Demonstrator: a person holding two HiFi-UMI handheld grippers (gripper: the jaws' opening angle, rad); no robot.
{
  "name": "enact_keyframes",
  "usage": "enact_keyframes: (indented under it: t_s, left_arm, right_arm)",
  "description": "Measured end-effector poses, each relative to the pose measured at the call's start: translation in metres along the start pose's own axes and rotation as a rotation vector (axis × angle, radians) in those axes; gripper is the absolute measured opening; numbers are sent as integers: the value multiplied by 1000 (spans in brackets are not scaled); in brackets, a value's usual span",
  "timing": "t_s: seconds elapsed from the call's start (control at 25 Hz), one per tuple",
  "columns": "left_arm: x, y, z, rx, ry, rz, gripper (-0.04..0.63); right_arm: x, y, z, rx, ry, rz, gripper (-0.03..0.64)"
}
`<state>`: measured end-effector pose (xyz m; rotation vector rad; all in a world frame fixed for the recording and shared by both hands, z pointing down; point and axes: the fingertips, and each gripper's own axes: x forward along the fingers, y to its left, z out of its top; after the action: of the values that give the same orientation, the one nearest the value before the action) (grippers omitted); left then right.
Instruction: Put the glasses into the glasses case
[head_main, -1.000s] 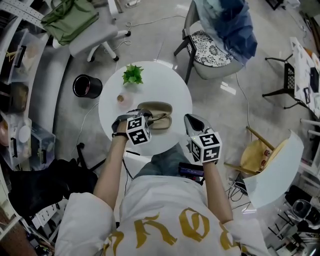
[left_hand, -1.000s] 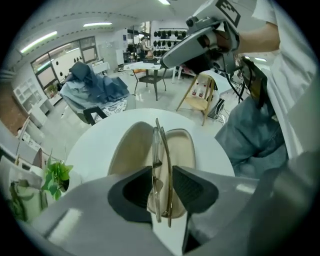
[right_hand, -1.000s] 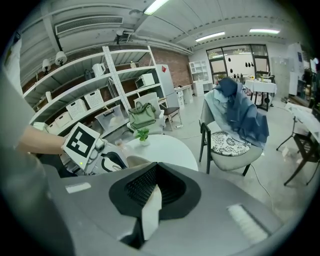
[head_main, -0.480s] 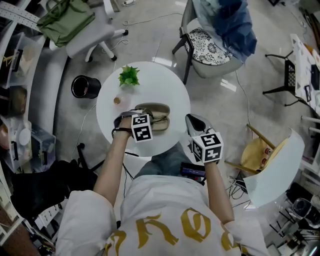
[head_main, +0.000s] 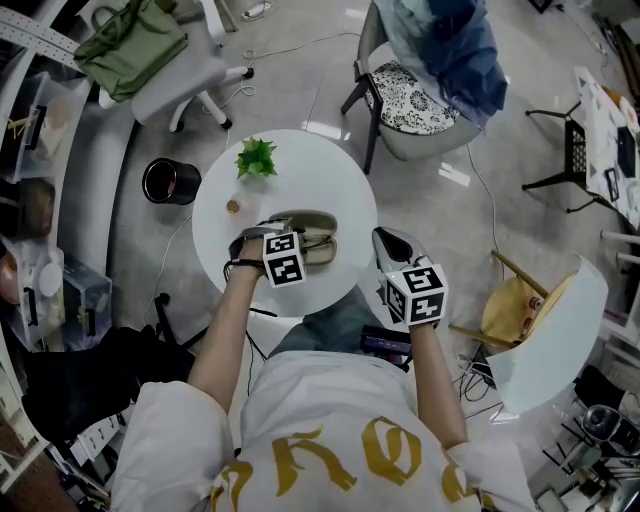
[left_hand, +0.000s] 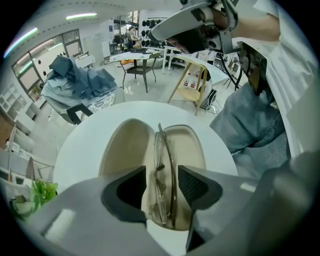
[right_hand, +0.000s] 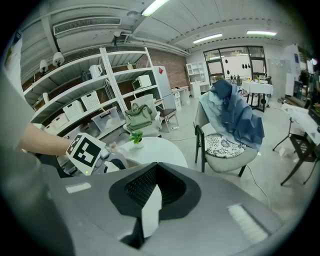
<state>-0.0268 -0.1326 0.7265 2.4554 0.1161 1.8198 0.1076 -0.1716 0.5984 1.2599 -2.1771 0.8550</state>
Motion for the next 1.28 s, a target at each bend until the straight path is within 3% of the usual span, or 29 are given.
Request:
enact_keyframes:
  t_s: [0.2,0.4,0.48,0.68,0.76,0.88,1.04,1.28]
  left_arm:
    - [-5,2,4,-13,-24,23,207]
    - [-19,9,13,-84,-97,80,207]
    - [-28,13,19,-117,-145,112,206]
    - [-61,18,36,-153,-296,219,213]
    - [-75,19,41,-176,-346,267,210]
    - [-102,22,48,-241,-443,359,147]
    - [-147,29,48,-285,-513,558,38]
    - [-209,20,50,-395,-672,669,3]
  right_arm:
    - [-3,3,0,5,-19,9,25]
    - [-10,25,12,28,-86,115,25]
    - [-15,31,19,58,-118,161,25]
    - [-27,36,37,97,-201,180,25]
    - [-32,39,43,81,-232,168,26]
    - [-39,46,48,-11,-251,101,26]
    - [-48,58,58,6,-287,74,26]
    - [-64,69,66,-25,-338,-17,26]
